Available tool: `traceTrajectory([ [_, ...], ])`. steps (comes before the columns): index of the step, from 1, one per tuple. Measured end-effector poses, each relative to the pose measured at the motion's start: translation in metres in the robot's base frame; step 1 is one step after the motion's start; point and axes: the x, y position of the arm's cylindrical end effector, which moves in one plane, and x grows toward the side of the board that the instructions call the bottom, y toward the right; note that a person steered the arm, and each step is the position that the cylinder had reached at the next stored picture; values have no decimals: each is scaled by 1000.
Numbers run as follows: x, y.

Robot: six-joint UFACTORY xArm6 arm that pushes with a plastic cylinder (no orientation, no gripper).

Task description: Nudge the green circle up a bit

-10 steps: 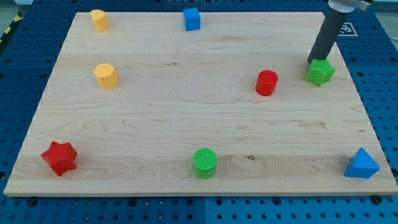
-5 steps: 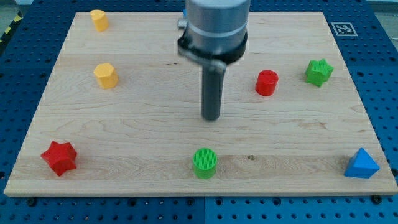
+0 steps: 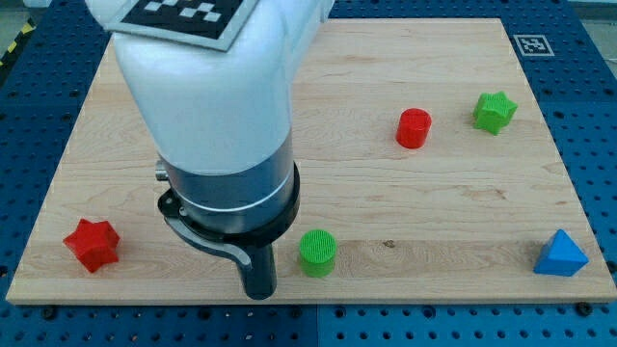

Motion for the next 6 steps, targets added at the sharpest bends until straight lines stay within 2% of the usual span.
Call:
traceTrajectory([
  [3,-6,53],
  [5,-10,24],
  [6,-11,31],
])
